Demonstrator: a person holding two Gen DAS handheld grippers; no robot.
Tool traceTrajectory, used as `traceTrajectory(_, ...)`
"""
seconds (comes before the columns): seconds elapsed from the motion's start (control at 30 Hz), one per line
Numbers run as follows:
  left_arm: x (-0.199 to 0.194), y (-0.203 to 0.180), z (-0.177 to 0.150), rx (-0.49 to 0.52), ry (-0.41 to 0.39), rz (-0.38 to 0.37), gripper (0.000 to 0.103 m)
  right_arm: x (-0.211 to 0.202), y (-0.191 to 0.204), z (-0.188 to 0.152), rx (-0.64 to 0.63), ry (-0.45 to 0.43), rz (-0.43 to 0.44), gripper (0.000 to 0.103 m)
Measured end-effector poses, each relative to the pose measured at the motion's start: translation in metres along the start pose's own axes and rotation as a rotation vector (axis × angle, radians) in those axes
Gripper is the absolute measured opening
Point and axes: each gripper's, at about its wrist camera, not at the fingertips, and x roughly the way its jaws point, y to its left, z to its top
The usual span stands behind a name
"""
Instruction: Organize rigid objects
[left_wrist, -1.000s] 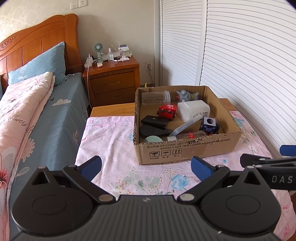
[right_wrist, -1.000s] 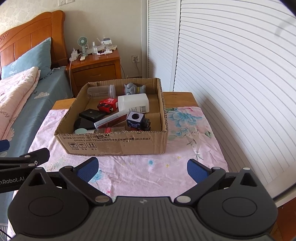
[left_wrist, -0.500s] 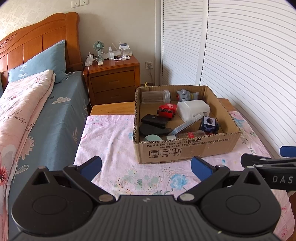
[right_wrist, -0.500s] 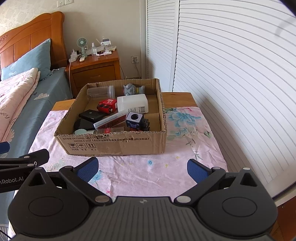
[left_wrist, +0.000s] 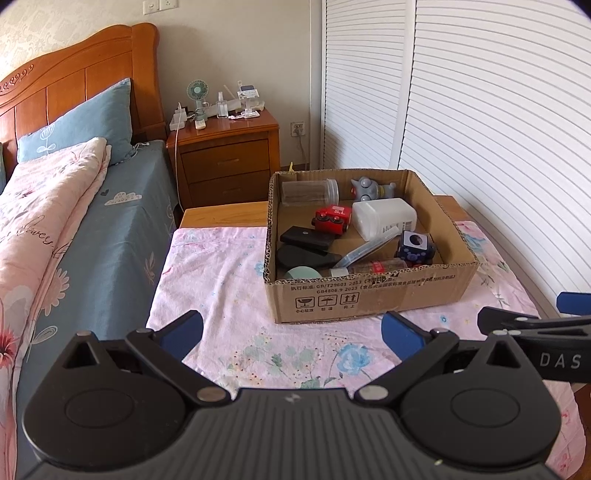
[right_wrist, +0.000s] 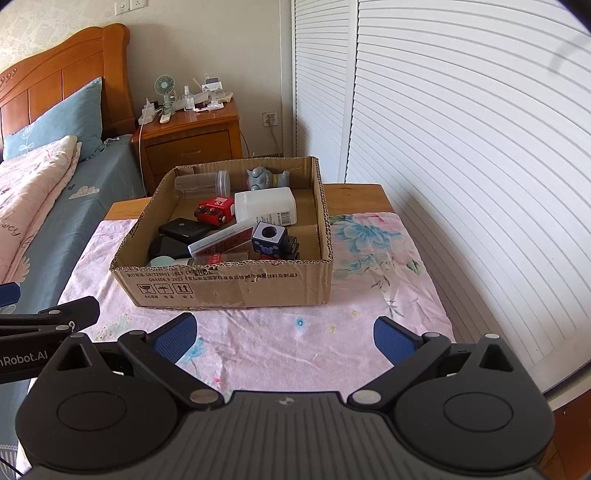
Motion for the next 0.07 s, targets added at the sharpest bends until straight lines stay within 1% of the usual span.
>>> traceTrajectory(0.07, -0.0015, -0.0007, -0.0001, 0.002, -0.001, 0.001, 0.102, -0.0006, -0.0008, -0.0004, 0.003, -0.001, 0.003, 0.103)
